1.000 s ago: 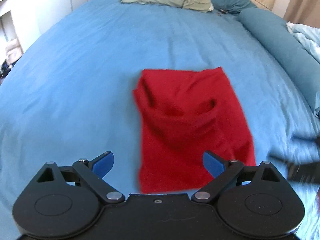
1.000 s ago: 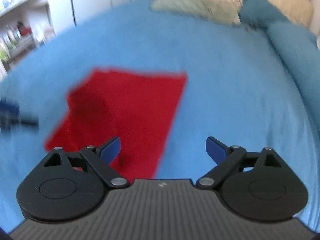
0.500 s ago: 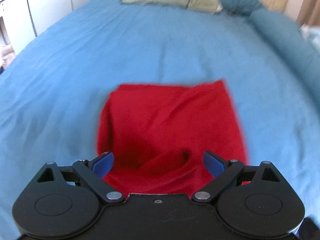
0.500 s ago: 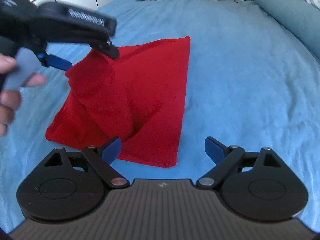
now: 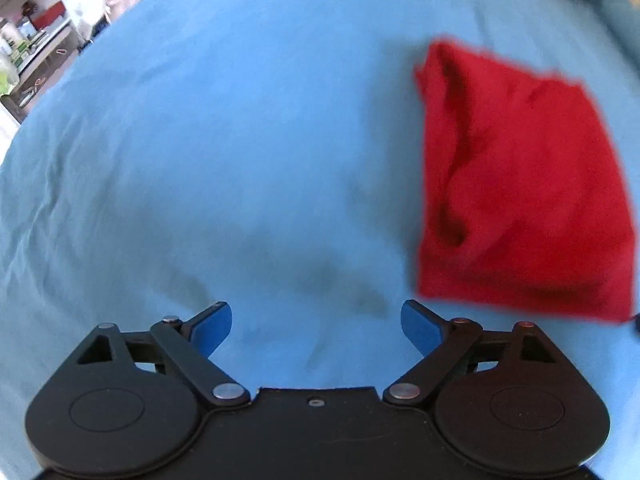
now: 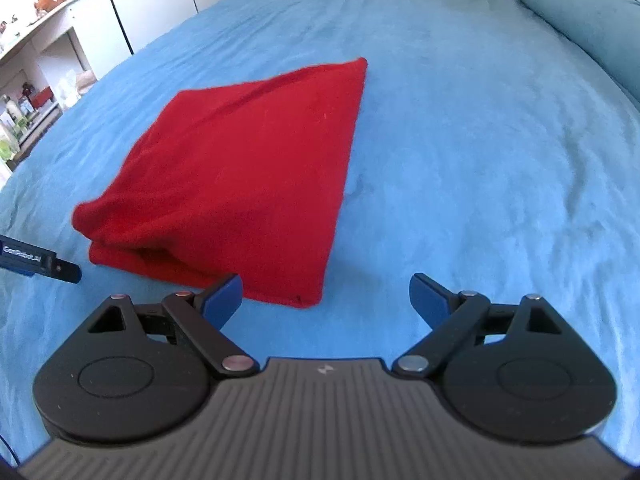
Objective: Fold small clothes
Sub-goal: 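Move the left tool to the folded sweater's end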
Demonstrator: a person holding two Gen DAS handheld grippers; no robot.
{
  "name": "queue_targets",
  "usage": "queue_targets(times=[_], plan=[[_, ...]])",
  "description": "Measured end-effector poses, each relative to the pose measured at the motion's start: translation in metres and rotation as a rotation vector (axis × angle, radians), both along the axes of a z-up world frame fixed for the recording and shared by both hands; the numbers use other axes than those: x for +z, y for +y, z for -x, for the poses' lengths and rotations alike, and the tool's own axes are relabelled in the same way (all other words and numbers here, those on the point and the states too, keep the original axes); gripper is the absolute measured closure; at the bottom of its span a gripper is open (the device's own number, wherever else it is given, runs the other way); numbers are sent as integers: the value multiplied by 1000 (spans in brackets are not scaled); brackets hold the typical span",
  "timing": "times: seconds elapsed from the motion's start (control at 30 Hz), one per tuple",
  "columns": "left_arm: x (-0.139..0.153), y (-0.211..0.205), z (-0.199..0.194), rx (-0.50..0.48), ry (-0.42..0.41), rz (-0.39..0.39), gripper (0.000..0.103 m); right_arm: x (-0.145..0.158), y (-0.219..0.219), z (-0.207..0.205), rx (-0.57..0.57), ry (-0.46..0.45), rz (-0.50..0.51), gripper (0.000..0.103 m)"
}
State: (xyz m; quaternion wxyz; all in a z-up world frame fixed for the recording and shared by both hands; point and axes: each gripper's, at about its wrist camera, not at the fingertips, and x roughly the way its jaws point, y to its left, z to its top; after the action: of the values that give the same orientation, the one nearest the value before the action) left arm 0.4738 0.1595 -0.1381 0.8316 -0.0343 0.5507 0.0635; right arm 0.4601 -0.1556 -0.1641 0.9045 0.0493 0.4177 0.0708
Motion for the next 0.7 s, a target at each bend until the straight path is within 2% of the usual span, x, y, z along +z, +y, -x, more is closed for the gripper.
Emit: queue_targets(times=[0.1, 0.17, 0.37, 0.4, 0.53, 0.6, 0.7], plan=[[17, -12, -10, -19, -76, 22, 9, -3, 10, -5, 44, 7, 27, 0], [20, -23, -22, -44, -95, 36, 8, -9, 20, -9, 78, 15, 68, 0], [8, -49, -50, -113, -109, 44, 8, -25, 22, -18, -9, 44, 95, 3], [6, -53, -52, -127, -105, 38, 8, -25, 19, -17, -39, 35, 87, 4], [-10, -62, -52, -188, -81, -30, 8, -25, 14, -12, -90, 10, 160, 8], [-21, -59, -47, -215, -70, -73, 6, -26, 11, -8, -88, -19, 221, 9], [-35, -51, -34, -266, -94, -98, 6, -33, 3, -4, -49, -20, 249, 9]])
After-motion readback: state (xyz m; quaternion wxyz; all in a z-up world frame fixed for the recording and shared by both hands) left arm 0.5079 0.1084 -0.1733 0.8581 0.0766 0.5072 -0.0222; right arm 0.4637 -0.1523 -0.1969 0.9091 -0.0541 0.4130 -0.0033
